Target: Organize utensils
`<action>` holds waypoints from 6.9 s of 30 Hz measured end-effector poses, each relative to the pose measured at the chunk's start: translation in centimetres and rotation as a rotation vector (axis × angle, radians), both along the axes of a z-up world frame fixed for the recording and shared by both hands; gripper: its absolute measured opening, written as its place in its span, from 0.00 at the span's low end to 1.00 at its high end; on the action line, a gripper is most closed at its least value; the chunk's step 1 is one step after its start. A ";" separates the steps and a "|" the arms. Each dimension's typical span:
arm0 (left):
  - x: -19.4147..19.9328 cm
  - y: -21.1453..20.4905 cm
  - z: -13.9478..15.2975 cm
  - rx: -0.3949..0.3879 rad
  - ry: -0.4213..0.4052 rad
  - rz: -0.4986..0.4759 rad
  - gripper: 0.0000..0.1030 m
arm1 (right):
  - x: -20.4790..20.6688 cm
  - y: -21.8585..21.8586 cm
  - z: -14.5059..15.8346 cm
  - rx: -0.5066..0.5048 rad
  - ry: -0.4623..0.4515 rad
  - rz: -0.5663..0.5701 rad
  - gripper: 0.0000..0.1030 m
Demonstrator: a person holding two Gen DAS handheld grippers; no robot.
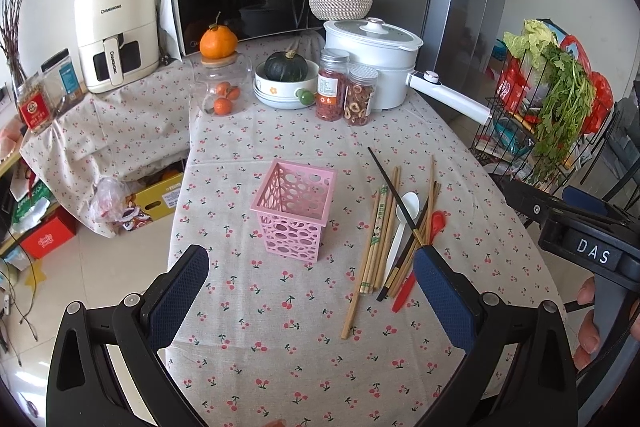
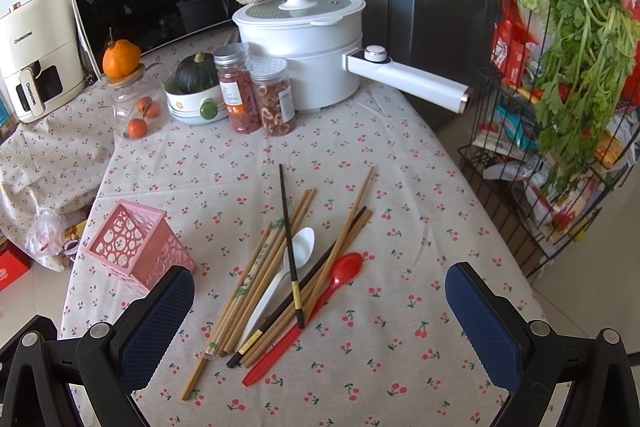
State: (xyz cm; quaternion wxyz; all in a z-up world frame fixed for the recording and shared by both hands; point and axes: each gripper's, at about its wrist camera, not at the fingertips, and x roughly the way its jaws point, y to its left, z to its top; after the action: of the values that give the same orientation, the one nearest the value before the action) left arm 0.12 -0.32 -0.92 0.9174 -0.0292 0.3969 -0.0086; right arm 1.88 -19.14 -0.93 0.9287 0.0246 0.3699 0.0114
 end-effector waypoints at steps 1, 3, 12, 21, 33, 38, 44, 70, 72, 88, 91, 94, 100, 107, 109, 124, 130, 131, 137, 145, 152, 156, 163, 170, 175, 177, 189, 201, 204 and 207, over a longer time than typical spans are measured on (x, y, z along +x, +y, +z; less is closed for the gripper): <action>0.3 0.0 -0.1 -0.003 -0.002 -0.008 1.00 | 0.2 -0.2 0.1 0.007 0.000 -0.003 1.00; 1.0 0.0 -0.2 -0.003 0.003 -0.012 1.00 | 0.6 -0.9 0.1 0.010 -0.006 -0.026 1.00; 6.7 -2.7 -0.6 -0.091 0.097 -0.125 0.95 | 4.9 -4.7 1.5 0.061 0.071 -0.118 1.00; 17.3 -8.9 -4.6 -0.127 0.284 -0.148 0.47 | 9.6 -10.2 -3.0 0.139 0.236 -0.212 1.00; 30.2 -11.1 -14.2 -0.100 0.409 0.003 0.13 | 13.2 -14.0 -7.6 0.200 0.396 -0.256 1.00; 32.1 -11.4 -16.5 -0.039 0.449 0.029 0.14 | 13.8 -14.5 -7.7 0.217 0.397 -0.255 1.00; 31.7 -11.3 -17.1 -0.049 0.473 -0.006 0.06 | 14.1 -13.9 -7.5 0.243 0.390 -0.230 1.00; 5.6 -2.0 2.4 -0.171 -0.047 -0.288 0.04 | 16.3 -8.9 -9.7 0.370 0.391 -0.095 0.63; 5.2 -0.9 2.8 -0.179 -0.060 -0.297 0.04 | 17.6 -8.4 -10.8 0.340 0.403 -0.105 0.53; 4.4 5.4 1.6 -0.219 -0.009 -0.249 0.04 | 25.2 -5.0 -15.8 0.048 0.411 -0.105 0.06; 4.6 5.6 1.3 -0.221 -0.001 -0.238 0.04 | 24.8 -5.2 -15.8 0.064 0.392 -0.110 0.03; 4.5 5.5 1.3 -0.219 -0.002 -0.240 0.05 | 23.5 -5.3 -14.4 0.100 0.349 -0.098 0.03; 4.1 5.4 1.8 -0.211 -0.024 -0.236 0.05 | 19.5 -4.1 -8.5 0.108 0.216 -0.045 0.03; 2.8 5.5 3.2 -0.216 -0.087 -0.216 0.04 | 12.6 -2.4 -2.9 0.156 0.109 0.008 0.03; 2.4 5.6 3.8 -0.221 -0.112 -0.211 0.04 | 10.7 -1.6 -1.9 0.164 0.079 0.037 0.03; 1.5 8.1 8.9 -0.215 -0.369 -0.089 0.05 | 3.6 2.1 7.0 0.286 -0.225 0.211 0.03; 4.0 7.4 8.2 -0.161 -0.366 -0.108 0.05 | 3.9 3.9 8.2 0.346 -0.306 0.260 0.03; 4.5 7.2 7.9 -0.150 -0.357 -0.113 0.05 | 4.3 4.3 8.0 0.355 -0.302 0.265 0.03; 7.3 5.9 5.7 -0.073 -0.309 -0.119 0.05 | 6.8 6.3 6.1 0.396 -0.283 0.282 0.04; 10.8 5.1 2.3 -0.062 -0.170 -0.134 0.05 | 9.4 8.9 3.1 0.338 -0.181 0.299 0.04; 11.9 5.3 1.2 -0.081 -0.145 -0.130 0.05 | 10.7 9.5 1.2 0.330 -0.109 0.303 0.05; 11.7 5.1 1.5 -0.090 -0.149 -0.122 0.09 | 11.2 9.2 0.8 0.359 -0.078 0.301 0.14; 9.8 5.6 3.0 -0.128 -0.196 -0.101 0.64 | 10.2 6.6 2.8 0.430 -0.113 0.286 0.35; 7.9 6.0 3.0 -0.147 -0.148 -0.110 0.84 | 7.9 3.0 4.3 0.395 -0.141 0.271 0.61; 6.2 6.0 1.9 -0.102 -0.102 -0.128 0.88 | 6.6 0.0 3.8 0.342 -0.114 0.227 0.72; 5.7 5.9 1.1 -0.094 -0.065 -0.140 0.88 | 6.3 -1.2 3.2 0.327 -0.089 0.202 0.74; 3.8 1.6 -4.0 -0.087 0.164 -0.255 0.88 | 6.2 -6.3 -1.7 0.248 0.122 0.020 0.78; 6.2 -8.9 -7.9 -0.003 0.293 -0.392 0.86 | 7.8 -11.0 -5.3 0.193 0.259 -0.118 0.78; 8.1 -10.8 -9.7 -0.001 0.336 -0.395 0.76 | 8.5 -11.9 -6.0 0.173 0.287 -0.133 0.78; 10.4 -12.4 -11.1 -0.009 0.357 -0.398 0.67 | 9.1 -12.7 -6.7 0.189 0.316 -0.129 0.78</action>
State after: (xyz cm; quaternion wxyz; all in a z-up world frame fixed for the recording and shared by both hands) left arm 10.54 -12.73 -12.07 0.8130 0.0443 0.5502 -0.1855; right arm 11.01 -31.80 -7.59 0.8514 0.1371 0.5060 -0.0175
